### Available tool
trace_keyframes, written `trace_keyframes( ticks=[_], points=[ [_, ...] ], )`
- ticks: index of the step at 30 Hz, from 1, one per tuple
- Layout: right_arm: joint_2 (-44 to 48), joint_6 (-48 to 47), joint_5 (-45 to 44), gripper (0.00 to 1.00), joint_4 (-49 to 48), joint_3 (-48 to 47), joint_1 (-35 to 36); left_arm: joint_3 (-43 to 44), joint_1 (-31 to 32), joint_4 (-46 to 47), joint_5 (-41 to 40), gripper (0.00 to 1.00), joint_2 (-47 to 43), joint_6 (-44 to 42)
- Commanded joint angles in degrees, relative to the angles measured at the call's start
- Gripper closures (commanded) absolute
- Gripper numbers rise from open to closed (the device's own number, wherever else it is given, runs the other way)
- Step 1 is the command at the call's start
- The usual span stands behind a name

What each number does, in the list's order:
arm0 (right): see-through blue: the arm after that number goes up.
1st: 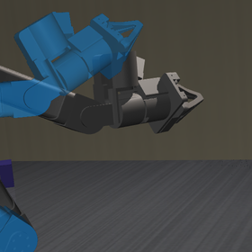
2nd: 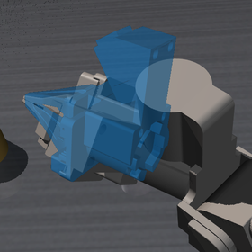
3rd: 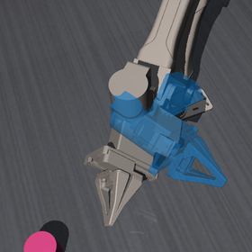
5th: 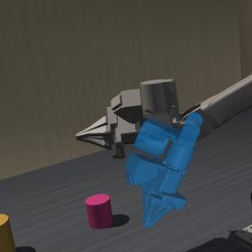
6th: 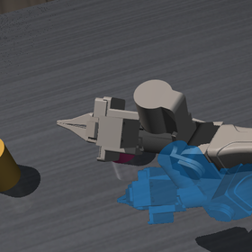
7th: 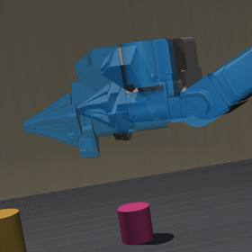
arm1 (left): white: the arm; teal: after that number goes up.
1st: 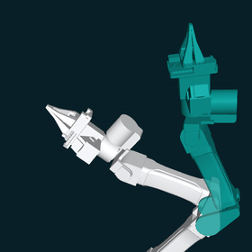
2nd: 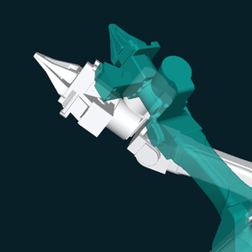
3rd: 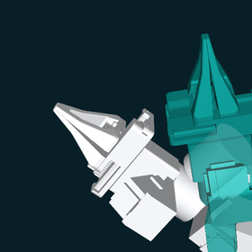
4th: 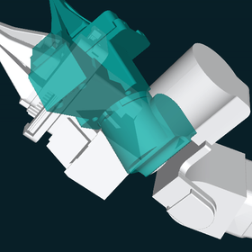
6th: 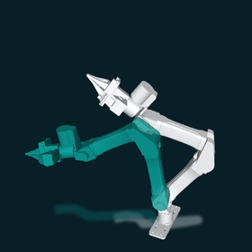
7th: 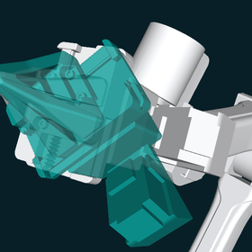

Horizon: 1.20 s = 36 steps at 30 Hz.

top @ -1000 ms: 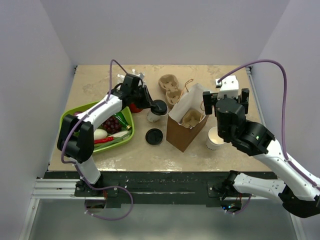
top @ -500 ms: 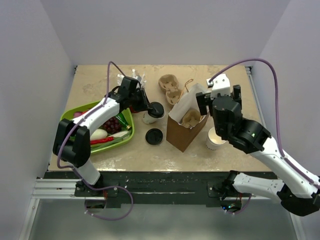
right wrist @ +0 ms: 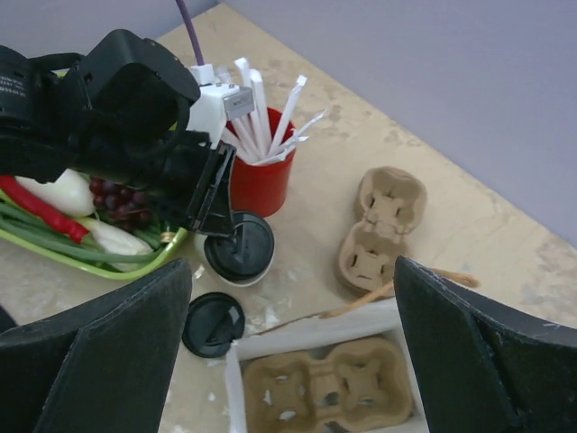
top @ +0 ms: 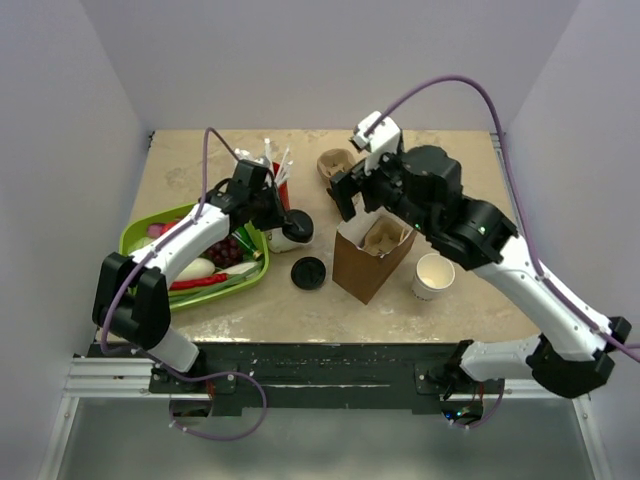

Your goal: Pack the takeout coffee

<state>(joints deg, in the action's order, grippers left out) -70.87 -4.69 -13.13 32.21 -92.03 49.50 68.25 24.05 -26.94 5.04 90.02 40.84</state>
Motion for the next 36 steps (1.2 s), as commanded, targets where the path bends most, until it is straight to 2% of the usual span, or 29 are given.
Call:
trace_keyframes(
  ticks=[1,5,8,12,16,20,24,26,31,36],
  points=[
    [-9.0,8.1,3.1,0.05,4.6,-8.3,0.0,-1.4,-1.4,-0.1,-1.4,0.85,-2.9,-1.0],
    [-14.6,14.4,2.1,0.05,7.1,-11.0,-0.1,-1.9,-1.6,-0.1,-1.4,0.87,-2.8,-0.9],
    [-16.6,16.7,8.4,0.05,6.5,-10.2,-0.4,-1.8,-1.6,-0.7,-2.0,0.87,-3.4,-1.1],
    [-18.0,19.5,11.2,0.05,7.7,-9.8,-2.2,-1.9,-1.8,-1.4,-2.8,0.87,-4.7,-1.3],
    [-17.5,25.2,17.4,0.06,2.4,-4.8,-7.4,-2.4,-2.0,-2.9,-4.2,0.88,-5.8,-1.6],
    [-19.6,25.5,20.8,0.06,0.6,-4.3,-7.6,-3.2,-2.1,-4.3,-4.9,0.88,-7.0,-1.6],
    [-22.7,26.0,19.5,0.06,0.6,-4.4,-7.7,-4.2,-2.4,-5.1,-6.9,0.88,-8.1,-1.6],
    [-24.7,26.0,18.3,0.07,1.5,-5.8,-7.9,-4.4,-2.5,-5.2,-6.9,0.88,-8.4,-1.7],
    [-31.7,25.1,21.6,0.08,3.3,-10.6,-7.9,-4.4,-2.6,-6.3,-7.1,0.89,-8.5,-1.9],
    [-34.5,26.7,21.9,0.09,2.3,-10.5,-7.8,-4.9,-2.8,-6.6,-8.1,0.89,-9.2,-1.7]
  ],
)
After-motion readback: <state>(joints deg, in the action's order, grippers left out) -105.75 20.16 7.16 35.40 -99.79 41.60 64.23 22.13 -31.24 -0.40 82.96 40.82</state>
